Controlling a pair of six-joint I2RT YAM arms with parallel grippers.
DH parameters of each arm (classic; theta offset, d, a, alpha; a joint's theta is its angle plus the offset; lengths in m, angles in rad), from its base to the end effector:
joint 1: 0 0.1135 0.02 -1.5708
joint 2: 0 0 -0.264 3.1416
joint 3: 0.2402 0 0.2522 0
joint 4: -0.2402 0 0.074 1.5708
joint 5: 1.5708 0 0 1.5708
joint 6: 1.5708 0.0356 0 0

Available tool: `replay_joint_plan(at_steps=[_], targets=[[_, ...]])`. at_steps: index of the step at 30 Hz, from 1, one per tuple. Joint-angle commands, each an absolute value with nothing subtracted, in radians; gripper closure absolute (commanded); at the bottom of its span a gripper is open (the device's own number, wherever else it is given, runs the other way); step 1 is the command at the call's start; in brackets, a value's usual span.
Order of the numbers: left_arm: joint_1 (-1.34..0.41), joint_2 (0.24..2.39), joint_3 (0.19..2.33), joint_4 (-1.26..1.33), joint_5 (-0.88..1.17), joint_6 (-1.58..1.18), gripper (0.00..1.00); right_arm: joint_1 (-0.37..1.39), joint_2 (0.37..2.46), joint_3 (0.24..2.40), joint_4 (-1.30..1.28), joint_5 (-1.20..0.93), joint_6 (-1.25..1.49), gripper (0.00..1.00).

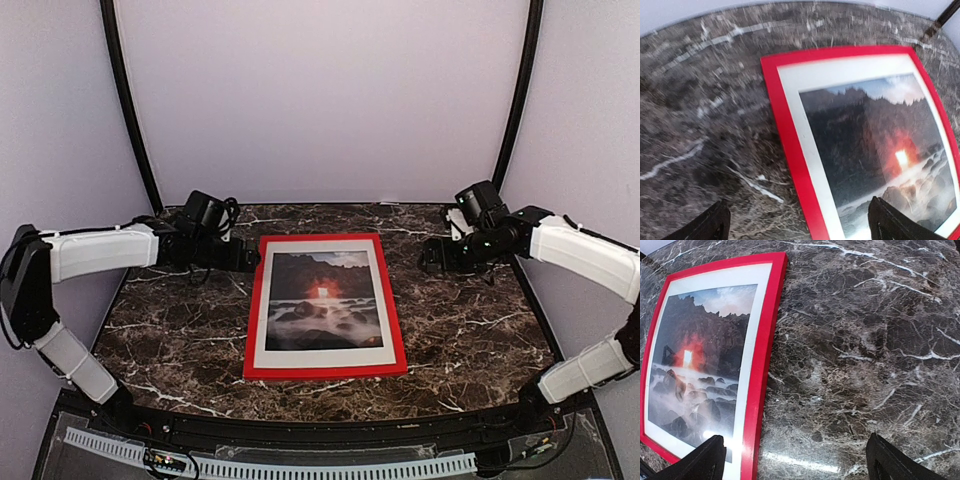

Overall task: Put the photo into the frame
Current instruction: Move the photo frame to the center of the board, then reset both arms

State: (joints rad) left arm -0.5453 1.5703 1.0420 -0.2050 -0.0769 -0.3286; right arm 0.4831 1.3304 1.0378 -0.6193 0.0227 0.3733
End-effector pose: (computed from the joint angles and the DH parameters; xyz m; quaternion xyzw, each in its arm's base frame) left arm 0.2947 -0.1756 0.2326 0.0832 0.9093 -0.1401 0.3830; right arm 0.2449 0.1275 0.2700 -0.0482 0.9449 0.1246 0.2988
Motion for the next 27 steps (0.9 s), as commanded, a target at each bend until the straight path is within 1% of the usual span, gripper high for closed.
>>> replay_joint_plan(at_steps=[1,5,11,17,21,27], targets=[[-0.537,1.39,1.004,-0.227,-0.331,-0.24,0.01,0.47,1.299,1.086,-0.629,0.13,0.343,0.01],[-0.522,1.278,0.975,-0.226,-0.402,-0.21,0.01,0.464,1.292,1.104,-0.629,0.185,0.313,0.01],[-0.494,1.139,0.963,-0.22,-0.427,-0.178,0.01,0.447,1.292,1.137,-0.617,0.288,0.254,0.01],[-0.47,1.086,0.959,-0.23,-0.457,-0.124,0.01,0.432,1.321,1.187,-0.607,0.342,0.188,0.01],[-0.439,1.068,0.937,-0.228,-0.435,-0.112,0.01,0.426,1.331,1.197,-0.575,0.35,0.177,0.01],[-0.331,1.016,0.893,-0.24,-0.311,-0.166,0.01,0.415,1.323,1.187,-0.545,0.357,0.161,0.01]])
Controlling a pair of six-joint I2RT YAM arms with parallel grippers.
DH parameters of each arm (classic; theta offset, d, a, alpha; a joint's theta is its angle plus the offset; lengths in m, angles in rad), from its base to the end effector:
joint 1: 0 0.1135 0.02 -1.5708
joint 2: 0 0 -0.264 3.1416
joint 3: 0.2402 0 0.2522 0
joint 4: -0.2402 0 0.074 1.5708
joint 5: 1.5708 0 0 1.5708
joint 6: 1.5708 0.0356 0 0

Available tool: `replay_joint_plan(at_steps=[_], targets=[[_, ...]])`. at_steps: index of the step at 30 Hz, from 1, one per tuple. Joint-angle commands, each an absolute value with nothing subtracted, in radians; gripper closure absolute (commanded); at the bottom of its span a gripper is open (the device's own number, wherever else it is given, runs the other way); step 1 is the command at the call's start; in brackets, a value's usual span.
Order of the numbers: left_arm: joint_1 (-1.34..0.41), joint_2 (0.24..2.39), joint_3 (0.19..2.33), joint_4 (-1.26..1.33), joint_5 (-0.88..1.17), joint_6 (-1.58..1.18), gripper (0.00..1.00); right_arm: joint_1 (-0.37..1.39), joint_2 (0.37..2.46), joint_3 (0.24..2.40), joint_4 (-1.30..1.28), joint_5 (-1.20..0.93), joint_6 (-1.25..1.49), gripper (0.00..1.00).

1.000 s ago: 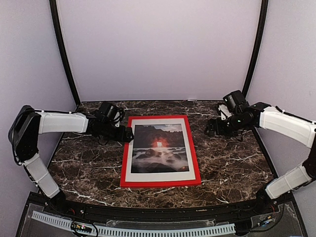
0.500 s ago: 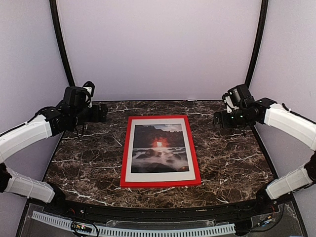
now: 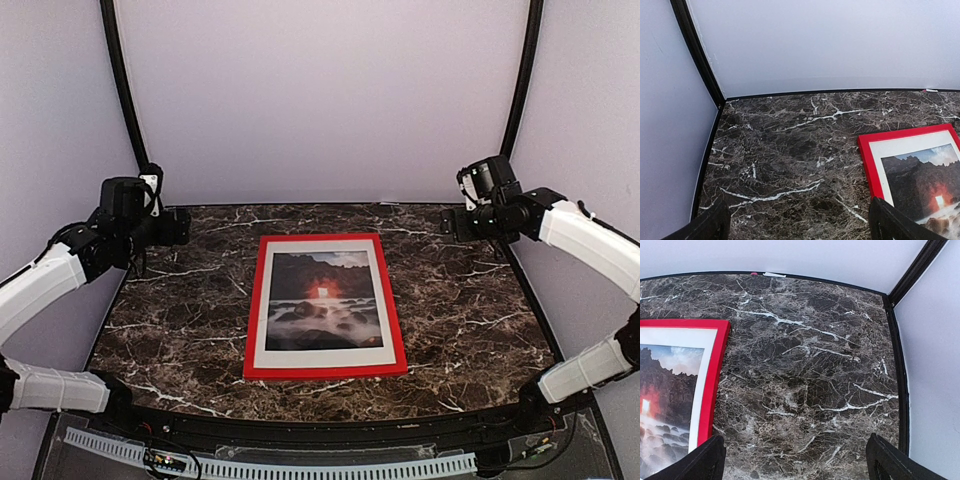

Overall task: Put the photo into the frame
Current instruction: Reset both arms

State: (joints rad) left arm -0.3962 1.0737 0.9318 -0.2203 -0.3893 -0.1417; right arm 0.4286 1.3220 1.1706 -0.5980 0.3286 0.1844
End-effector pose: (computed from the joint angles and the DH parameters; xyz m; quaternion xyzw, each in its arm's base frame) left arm 0.2313 -0.0821 0.3324 -0.0065 0.8148 0.0053 0.5797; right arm 0.2640 0.1080 0.3184 -0.0453 0.9057 -0.0241 0.4208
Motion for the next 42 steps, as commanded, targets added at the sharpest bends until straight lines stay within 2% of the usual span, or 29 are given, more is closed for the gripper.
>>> replay_joint_plan(at_steps=[1,9,14,20,30,42], targets=[[-0.317,1.001,0.878,-0.239,-0.284,-0.181,0.01,0.41,1.32,1.182,-0.542,0.357,0.159,0.01],[-0.187,0.955,0.794,-0.205,-0.146,-0.24,0.01,0.351,1.293,1.137,-0.493,0.316,0.158,0.01],[-0.137,0.961,0.763,-0.163,-0.08,-0.262,0.01,0.309,1.294,1.128,-0.473,0.22,0.177,0.01],[-0.131,0.903,0.746,-0.166,-0.077,-0.259,0.01,0.305,1.242,1.079,-0.452,0.247,0.171,0.01],[-0.132,0.665,0.689,-0.178,0.021,-0.153,0.01,0.305,1.102,0.992,-0.424,0.261,0.161,0.01],[-0.142,0.648,0.689,-0.256,0.041,-0.135,0.01,0.305,0.985,0.925,-0.417,0.188,0.141,0.01]])
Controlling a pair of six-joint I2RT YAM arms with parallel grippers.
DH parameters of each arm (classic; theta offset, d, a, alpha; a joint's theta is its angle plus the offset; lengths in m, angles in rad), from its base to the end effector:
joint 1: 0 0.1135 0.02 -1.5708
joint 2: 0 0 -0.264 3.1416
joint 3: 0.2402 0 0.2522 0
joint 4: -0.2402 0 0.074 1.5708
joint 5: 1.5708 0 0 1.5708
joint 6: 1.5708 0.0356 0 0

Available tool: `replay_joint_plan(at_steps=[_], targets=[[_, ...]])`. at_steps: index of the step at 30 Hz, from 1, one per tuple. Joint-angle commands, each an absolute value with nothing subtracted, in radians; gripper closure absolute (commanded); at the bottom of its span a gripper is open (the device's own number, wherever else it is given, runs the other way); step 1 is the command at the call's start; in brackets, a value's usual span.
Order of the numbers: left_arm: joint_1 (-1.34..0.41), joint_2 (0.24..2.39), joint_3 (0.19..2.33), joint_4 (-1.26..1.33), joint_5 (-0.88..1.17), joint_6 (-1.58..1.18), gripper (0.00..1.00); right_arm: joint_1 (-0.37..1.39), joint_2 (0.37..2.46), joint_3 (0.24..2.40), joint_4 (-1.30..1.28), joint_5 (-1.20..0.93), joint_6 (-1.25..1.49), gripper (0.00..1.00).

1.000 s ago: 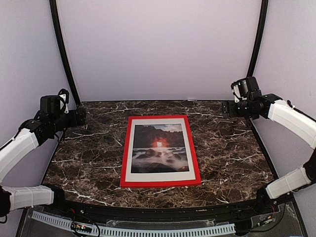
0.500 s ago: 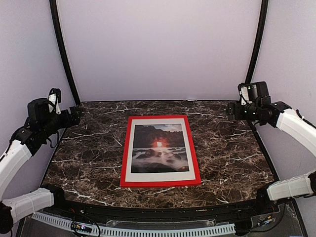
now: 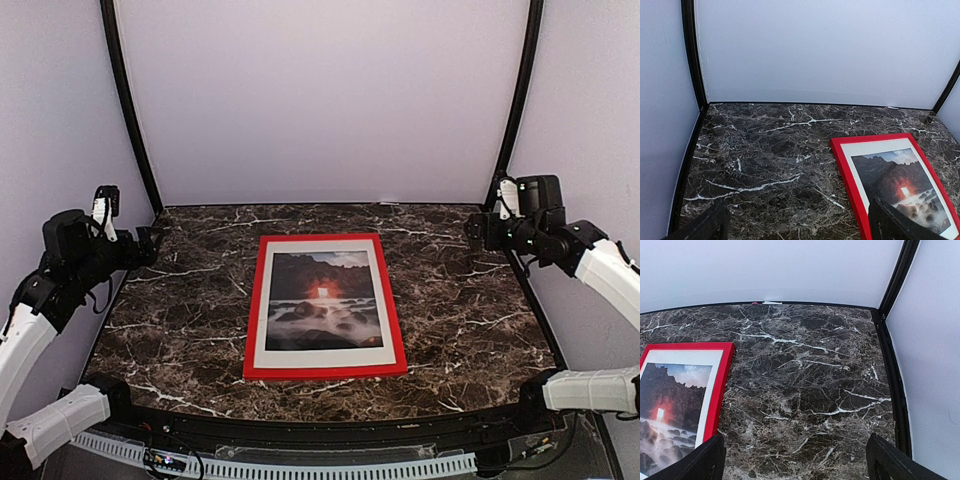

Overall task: Put the photo into the frame
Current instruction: Reset both arms

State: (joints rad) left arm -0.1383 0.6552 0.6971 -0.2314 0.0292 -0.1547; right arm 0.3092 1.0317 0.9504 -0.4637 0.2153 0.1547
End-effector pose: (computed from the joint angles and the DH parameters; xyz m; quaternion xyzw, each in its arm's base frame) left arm 0.1588 -0.0232 0.3239 0.0030 0.7708 -0.1041 0.6285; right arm 0.2181 0.0617 0.3236 -0.0143 0.8678 0.0210 0.4963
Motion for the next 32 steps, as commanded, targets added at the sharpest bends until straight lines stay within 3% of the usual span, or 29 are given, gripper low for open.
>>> replay_joint_plan(at_steps=[1,32], targets=[[-0.142,0.648,0.689,-0.258,0.039,-0.137,0.01,0.305,0.979,0.922,-0.415,0.189,0.141,0.01],[-0.141,0.626,0.685,-0.261,0.011,-0.126,0.01,0.305,0.971,0.897,-0.408,0.183,0.148,0.01]])
